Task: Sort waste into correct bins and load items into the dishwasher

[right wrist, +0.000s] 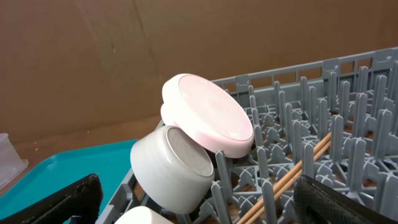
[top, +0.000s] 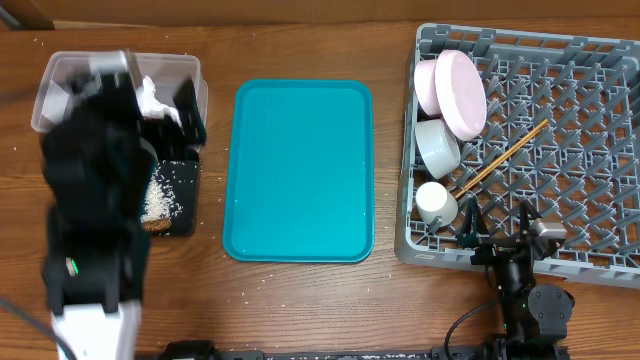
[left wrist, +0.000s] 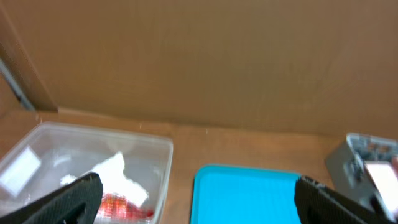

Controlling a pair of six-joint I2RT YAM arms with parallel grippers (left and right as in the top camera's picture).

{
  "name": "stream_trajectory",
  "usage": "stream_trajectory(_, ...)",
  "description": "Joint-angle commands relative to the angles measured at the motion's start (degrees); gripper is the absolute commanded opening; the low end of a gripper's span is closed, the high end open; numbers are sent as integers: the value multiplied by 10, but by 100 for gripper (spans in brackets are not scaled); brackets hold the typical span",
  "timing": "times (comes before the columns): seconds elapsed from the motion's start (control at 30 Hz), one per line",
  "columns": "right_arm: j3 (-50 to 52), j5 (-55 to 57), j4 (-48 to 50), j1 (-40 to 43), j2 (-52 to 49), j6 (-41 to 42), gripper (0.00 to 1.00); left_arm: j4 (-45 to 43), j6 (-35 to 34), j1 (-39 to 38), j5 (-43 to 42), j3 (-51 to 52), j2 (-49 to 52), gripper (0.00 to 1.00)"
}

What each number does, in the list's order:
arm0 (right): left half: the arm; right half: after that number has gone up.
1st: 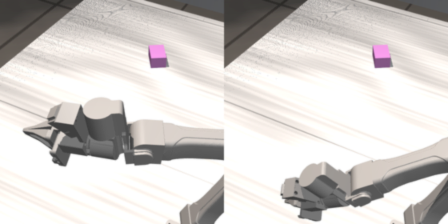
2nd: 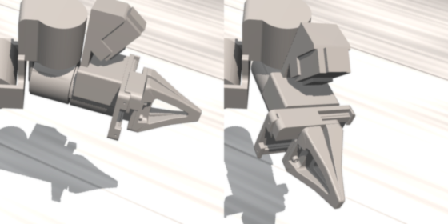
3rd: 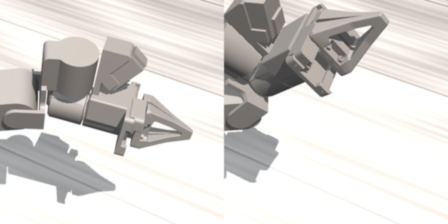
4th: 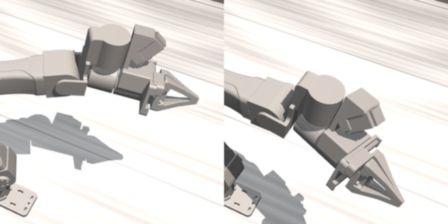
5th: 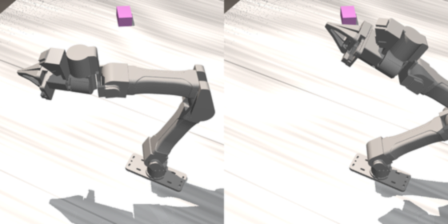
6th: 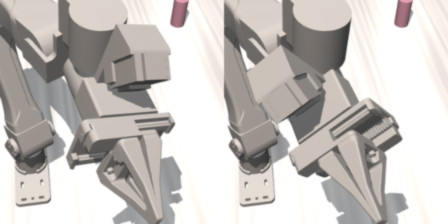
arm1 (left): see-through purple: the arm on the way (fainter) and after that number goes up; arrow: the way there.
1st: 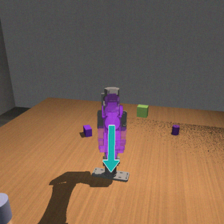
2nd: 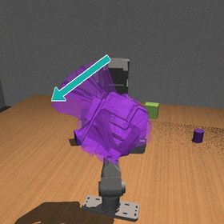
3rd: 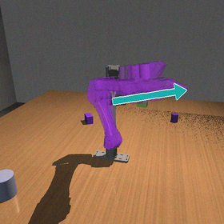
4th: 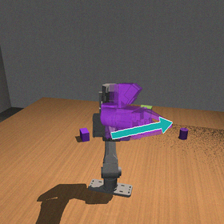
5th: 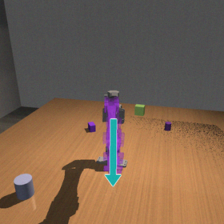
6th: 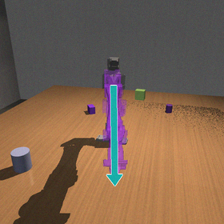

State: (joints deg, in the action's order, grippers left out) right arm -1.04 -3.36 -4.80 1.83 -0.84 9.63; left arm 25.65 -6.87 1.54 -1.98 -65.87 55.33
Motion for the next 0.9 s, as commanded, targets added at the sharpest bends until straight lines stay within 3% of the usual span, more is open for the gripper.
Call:
stream_trajectory(0.0, 6, 7, 3, -3, 7, 0, 100, -39, 11, 9, -5, 126, -93, 100)
stream_trajectory(0.27, 6, 7, 3, -3, 7, -1, 100, -153, 11, 17, -10, 410, -339, 100)
stream_trajectory(0.47, 6, 7, 3, -3, 7, -1, 100, -194, 11, 17, -4, 543, -477, 100)
stream_trajectory(0.63, 6, 7, 3, -3, 7, -1, 100, -205, 11, 17, -2, 603, -544, 100)
stream_trajectory(0.87, 6, 8, 3, -3, 7, -1, 100, -220, 11, 18, 19, 654, -552, 100)
